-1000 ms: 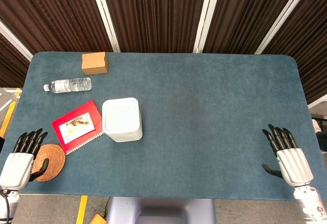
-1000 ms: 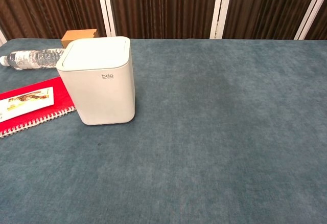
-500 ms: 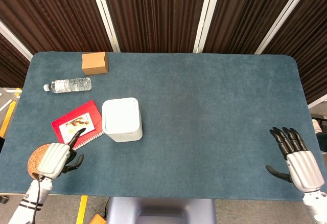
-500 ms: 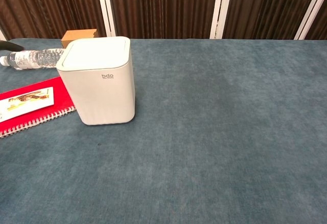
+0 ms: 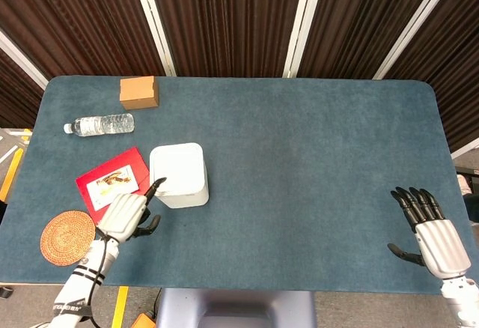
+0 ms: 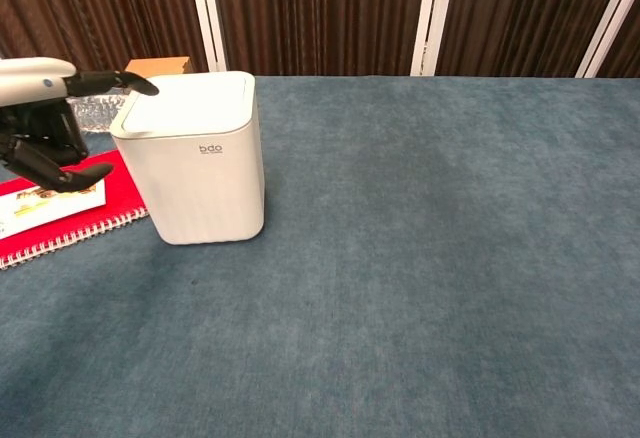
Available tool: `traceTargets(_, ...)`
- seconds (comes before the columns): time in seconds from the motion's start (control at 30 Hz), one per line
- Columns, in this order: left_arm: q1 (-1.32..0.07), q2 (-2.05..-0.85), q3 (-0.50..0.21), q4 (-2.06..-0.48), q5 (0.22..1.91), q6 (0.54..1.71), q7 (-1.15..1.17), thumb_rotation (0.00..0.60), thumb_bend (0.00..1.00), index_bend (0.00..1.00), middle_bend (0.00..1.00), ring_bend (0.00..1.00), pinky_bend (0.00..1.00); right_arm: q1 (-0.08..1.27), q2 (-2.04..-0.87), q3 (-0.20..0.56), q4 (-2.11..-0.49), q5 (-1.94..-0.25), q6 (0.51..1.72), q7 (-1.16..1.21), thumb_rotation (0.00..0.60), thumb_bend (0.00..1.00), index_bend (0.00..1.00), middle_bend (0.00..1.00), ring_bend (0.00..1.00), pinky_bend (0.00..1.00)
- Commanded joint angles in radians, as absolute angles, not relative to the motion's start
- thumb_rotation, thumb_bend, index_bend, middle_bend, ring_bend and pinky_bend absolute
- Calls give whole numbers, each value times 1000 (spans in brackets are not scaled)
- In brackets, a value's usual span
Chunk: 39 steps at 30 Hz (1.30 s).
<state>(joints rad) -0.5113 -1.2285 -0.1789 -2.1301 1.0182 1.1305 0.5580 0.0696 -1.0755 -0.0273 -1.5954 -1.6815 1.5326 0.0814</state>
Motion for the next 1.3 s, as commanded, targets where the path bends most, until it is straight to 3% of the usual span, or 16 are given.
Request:
traceTargets(0.03, -541, -1246, -181, -2137, 990, 1125, 580, 600, 472, 0, 1000, 1000, 1000, 70, -1075, -31, -1596, -1685, 1530, 78, 600, 241, 0, 166, 0, 0)
traceTargets(0.5, -632, -1257, -151, -2132, 882, 1115, 659, 600, 473, 2, 1000, 1000, 1000, 70, -1068, -30, -1602, -1675, 1520, 78, 600, 241, 0, 166, 0, 0)
traceTargets(0.9, -678, -1241, -118, -2131, 871, 1100, 664, 600, 472, 145, 1000, 1000, 1000, 69, -1071, -27, -1605, -1668, 1515, 64, 600, 241, 0, 166, 0, 0)
traceTargets(1.3, -704, -1216, -101, -2136, 860, 1093, 635, 600, 470, 122, 1000, 1000, 1000, 63, -1070, -29, -1609, -1677, 1528, 69, 600, 241, 0, 167, 0, 0)
